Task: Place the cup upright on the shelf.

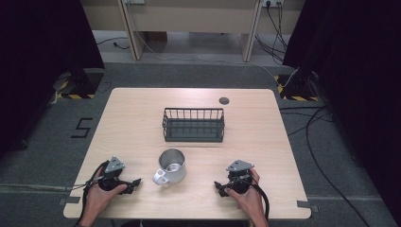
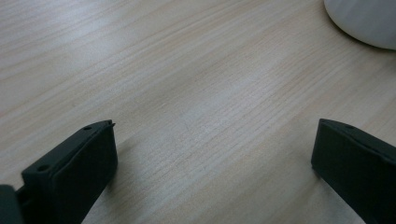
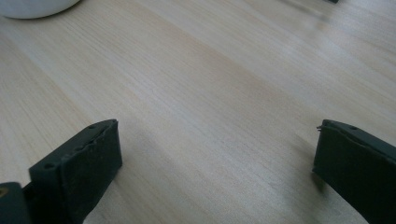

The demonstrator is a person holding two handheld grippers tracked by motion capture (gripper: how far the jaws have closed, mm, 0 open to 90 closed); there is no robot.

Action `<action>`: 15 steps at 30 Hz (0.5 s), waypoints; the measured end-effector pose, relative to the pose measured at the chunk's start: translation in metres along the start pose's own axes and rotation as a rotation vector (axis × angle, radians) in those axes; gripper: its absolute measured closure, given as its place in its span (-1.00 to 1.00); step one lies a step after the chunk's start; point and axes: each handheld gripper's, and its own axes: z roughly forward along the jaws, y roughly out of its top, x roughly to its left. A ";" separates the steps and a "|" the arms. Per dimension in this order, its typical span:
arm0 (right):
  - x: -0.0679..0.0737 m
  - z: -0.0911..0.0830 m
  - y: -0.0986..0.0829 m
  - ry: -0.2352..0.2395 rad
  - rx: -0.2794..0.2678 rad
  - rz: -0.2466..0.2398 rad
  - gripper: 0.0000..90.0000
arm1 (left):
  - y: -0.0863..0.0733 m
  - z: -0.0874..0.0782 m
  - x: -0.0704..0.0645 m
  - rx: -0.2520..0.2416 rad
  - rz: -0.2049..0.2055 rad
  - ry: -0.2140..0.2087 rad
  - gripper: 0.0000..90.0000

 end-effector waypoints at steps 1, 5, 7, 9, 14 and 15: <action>0.000 0.000 0.000 0.001 -0.005 -0.001 -0.89 | 0.000 0.000 0.000 0.000 0.000 0.000 -1.00; 0.001 -0.002 0.001 0.004 -0.024 -0.009 -0.63 | 0.000 0.000 0.000 0.000 0.000 0.000 -1.00; 0.001 -0.003 0.001 0.004 -0.026 -0.010 -0.63 | 0.000 0.000 0.000 0.000 0.000 0.000 -1.00; 0.001 -0.003 0.001 0.000 -0.028 -0.014 -0.65 | 0.000 0.000 0.000 0.000 0.000 0.000 -1.00; 0.006 -0.008 0.004 0.023 -0.101 -0.023 -0.66 | 0.000 0.000 0.000 -0.001 0.000 0.000 -1.00; 0.007 -0.009 0.005 0.028 -0.112 -0.020 -0.66 | 0.000 0.000 0.000 0.000 0.000 0.000 -1.00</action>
